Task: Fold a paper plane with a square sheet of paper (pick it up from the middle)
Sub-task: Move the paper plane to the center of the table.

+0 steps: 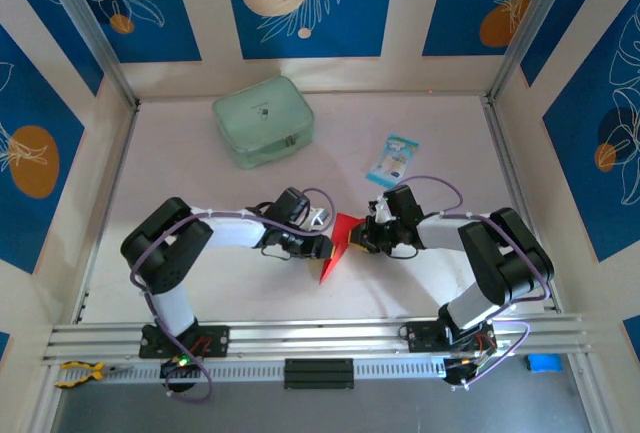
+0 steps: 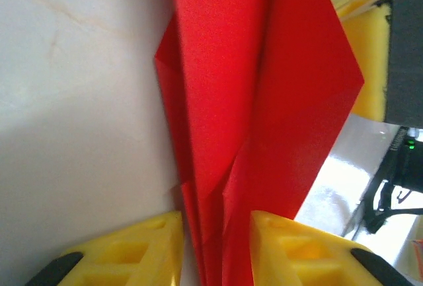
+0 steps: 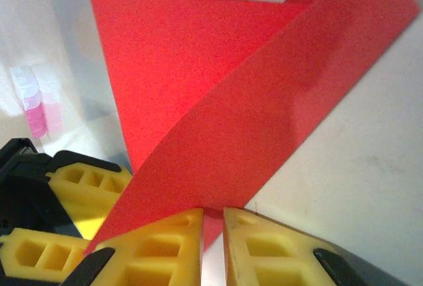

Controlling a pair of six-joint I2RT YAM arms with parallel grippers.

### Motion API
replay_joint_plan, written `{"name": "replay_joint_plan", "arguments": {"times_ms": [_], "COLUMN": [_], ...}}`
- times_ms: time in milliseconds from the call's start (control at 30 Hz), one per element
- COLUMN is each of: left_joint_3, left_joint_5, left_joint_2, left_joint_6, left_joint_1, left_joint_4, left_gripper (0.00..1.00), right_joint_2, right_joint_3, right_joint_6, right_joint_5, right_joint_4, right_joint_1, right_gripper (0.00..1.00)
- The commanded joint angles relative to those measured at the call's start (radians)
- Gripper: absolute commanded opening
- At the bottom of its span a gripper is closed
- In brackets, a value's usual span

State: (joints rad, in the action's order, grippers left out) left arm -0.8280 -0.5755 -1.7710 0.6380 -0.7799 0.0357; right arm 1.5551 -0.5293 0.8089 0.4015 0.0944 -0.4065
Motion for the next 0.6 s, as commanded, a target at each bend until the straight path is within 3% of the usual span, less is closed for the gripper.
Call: {"name": "replay_joint_plan", "arguments": {"times_ms": [0,300,567], "left_joint_3": [0.021,0.025,0.026], "left_joint_5": [-0.064,-0.063,-0.052], "left_joint_2": [-0.023,-0.016,0.010], "left_joint_6": [0.026,0.039,0.046], "left_joint_1": [-0.020,-0.027,-0.030], "left_joint_4": [0.024,0.031,0.039], "left_gripper": [0.31,0.26,0.13], "right_joint_2": [0.002,-0.023,-0.034], "right_joint_3": [0.007,0.031,0.034], "right_joint_6": [-0.004,0.004,0.007], "right_joint_5": [0.037,0.040,0.045], "right_joint_4": [0.008,0.010,0.009], "right_joint_1": [-0.005,-0.003,0.002], "right_gripper": [0.16,0.16,0.16]}}
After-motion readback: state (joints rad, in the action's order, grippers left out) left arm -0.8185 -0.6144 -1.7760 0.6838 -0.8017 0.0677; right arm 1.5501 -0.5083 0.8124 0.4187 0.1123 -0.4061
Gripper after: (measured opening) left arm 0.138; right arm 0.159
